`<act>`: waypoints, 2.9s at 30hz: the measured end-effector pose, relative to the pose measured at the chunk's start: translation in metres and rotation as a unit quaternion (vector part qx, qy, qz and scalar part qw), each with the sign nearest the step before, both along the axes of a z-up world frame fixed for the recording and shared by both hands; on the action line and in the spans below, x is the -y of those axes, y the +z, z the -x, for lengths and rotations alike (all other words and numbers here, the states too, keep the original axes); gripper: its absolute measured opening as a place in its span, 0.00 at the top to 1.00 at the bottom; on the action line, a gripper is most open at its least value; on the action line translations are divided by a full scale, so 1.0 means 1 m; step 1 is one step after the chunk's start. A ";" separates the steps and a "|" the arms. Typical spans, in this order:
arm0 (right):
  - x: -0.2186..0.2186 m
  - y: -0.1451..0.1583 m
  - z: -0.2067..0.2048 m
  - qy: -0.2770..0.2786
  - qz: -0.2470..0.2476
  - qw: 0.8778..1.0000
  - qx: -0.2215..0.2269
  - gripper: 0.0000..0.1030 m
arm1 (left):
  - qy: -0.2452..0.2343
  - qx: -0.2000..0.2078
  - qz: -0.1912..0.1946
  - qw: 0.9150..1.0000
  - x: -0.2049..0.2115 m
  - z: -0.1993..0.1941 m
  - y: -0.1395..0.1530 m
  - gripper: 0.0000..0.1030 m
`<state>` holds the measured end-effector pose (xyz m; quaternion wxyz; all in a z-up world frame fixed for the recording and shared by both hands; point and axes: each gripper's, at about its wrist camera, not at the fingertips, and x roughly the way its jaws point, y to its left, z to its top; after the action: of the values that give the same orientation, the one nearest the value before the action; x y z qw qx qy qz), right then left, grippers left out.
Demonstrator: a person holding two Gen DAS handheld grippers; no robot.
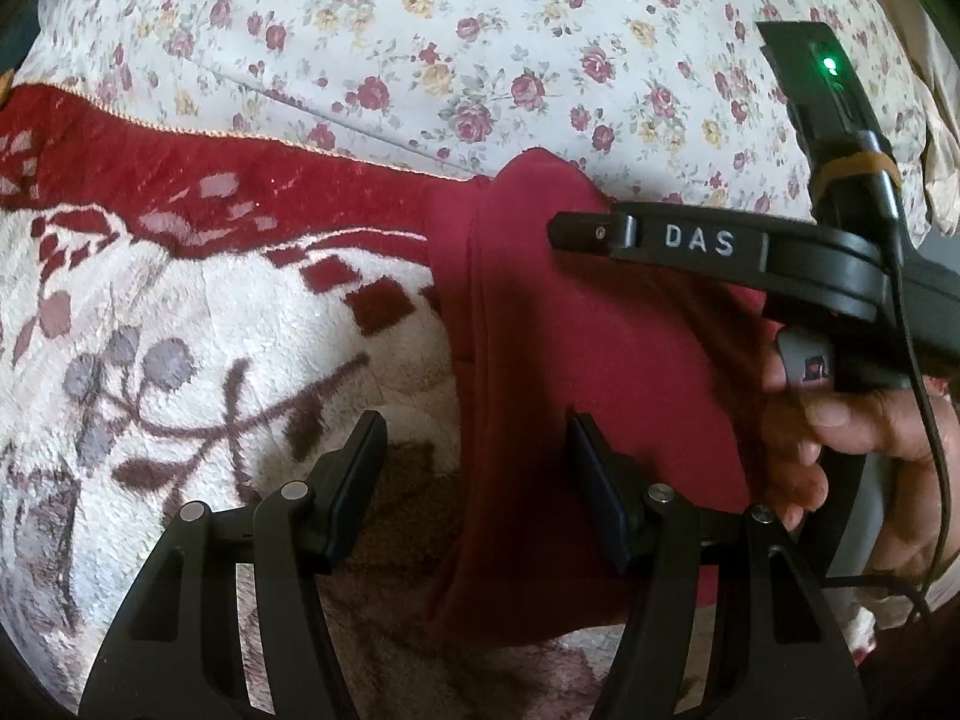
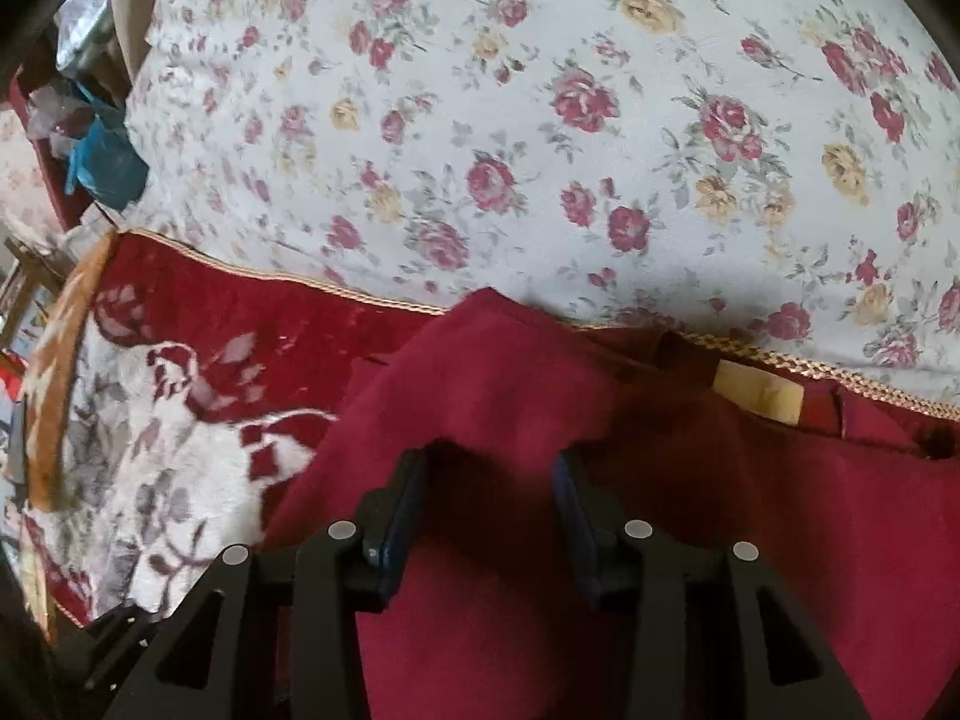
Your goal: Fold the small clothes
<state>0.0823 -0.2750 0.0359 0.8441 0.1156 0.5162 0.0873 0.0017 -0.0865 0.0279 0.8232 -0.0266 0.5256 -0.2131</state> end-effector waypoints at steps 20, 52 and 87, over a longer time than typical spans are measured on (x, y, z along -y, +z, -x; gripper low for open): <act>0.023 0.020 0.058 -0.008 0.020 0.999 0.035 0.36 | 0.015 -0.023 0.035 0.999 -0.010 -0.005 0.002 0.39; 0.207 0.001 0.112 -0.197 0.178 0.964 0.004 0.92 | 0.011 -0.009 0.014 1.000 -0.002 -0.007 -0.003 0.34; -0.075 -0.027 -0.046 0.090 0.128 0.987 -0.043 0.47 | 0.018 -0.041 0.066 0.997 -0.019 -0.017 0.000 0.34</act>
<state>0.1280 -0.1997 0.0087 0.8175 -0.0366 0.5675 0.0914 0.0183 -0.0679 0.0274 0.8013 -0.0995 0.5428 -0.2311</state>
